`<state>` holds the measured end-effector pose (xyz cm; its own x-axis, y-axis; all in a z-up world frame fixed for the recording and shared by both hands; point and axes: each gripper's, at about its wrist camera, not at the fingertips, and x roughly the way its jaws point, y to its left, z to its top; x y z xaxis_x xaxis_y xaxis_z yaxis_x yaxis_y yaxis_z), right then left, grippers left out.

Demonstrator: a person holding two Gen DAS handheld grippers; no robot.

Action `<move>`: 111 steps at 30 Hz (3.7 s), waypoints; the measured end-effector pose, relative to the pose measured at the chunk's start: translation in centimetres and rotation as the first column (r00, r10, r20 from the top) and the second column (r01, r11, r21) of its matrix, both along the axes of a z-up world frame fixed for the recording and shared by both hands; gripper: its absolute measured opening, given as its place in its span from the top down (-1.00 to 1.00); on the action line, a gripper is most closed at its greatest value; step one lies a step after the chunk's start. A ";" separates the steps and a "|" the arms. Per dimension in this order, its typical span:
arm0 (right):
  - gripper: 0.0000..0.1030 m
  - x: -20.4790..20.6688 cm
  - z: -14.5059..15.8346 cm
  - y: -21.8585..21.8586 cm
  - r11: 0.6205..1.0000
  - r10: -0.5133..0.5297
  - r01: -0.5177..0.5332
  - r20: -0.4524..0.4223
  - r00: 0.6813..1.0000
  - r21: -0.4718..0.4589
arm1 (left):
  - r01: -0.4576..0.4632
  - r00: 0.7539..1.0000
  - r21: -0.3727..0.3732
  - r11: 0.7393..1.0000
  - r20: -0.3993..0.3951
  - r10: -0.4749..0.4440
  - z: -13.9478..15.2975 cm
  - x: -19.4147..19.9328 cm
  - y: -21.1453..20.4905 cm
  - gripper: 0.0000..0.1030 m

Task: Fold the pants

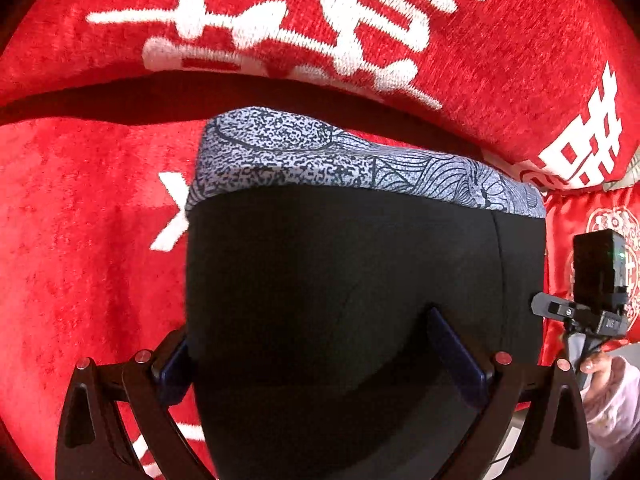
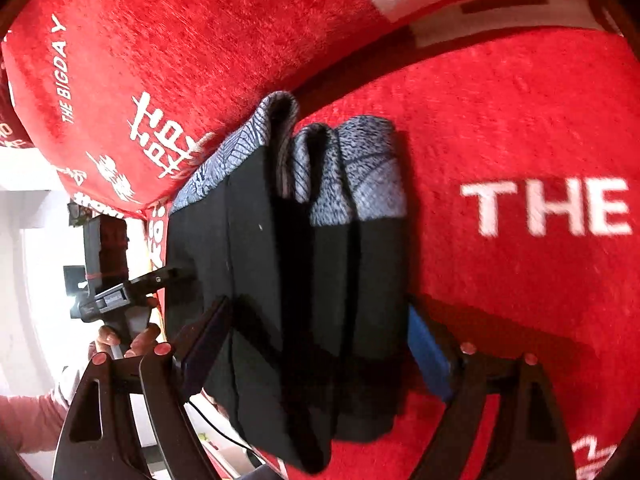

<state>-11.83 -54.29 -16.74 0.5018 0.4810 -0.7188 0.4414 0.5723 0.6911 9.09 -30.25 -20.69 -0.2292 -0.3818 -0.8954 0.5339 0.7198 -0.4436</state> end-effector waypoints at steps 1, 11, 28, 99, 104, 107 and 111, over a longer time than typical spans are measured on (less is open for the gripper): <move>-0.71 0.1 -0.2 -0.1 1.000 -0.007 0.007 0.004 1.000 0.010 | -0.006 1.000 -0.006 1.000 -0.016 0.006 -0.2 0.1 0.1 -1.00; -0.65 -1.1 -1.2 -1.6 0.989 -0.090 0.089 0.005 0.996 0.116 | -0.048 0.998 -0.027 0.998 -0.041 0.047 -0.6 -0.1 0.3 -0.90; 0.12 -4.7 3.6 1.9 0.977 -0.112 0.100 0.055 0.992 0.188 | -0.010 0.993 -0.064 0.998 0.114 0.017 8.0 -6.0 2.8 -0.12; -0.99 -10.9 20.6 23.8 0.835 -0.179 -0.040 -0.340 0.923 -0.549 | -0.027 0.898 0.336 0.942 0.422 -0.125 23.5 -20.3 12.3 -1.00; -0.99 -10.9 20.8 23.8 0.832 -0.186 -0.036 -0.339 0.922 -0.553 | -0.038 0.901 0.331 0.943 0.419 -0.111 23.5 -20.2 12.5 -1.00; -0.99 -10.8 20.8 23.9 0.831 -0.182 -0.041 -0.341 0.922 -0.555 | -0.043 0.905 0.328 0.944 0.412 -0.102 23.5 -20.2 12.6 -1.00; -0.99 -10.8 20.8 24.1 0.830 -0.179 -0.048 -0.345 0.921 -0.556 | -0.046 0.909 0.329 0.943 0.406 -0.097 23.3 -20.2 12.7 -1.00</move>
<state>-22.66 -30.15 4.06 0.1621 -0.0703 -0.9843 0.6461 0.7614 0.0520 -11.06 -17.51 2.64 0.1804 -0.0536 -0.9821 0.6361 0.7680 0.0749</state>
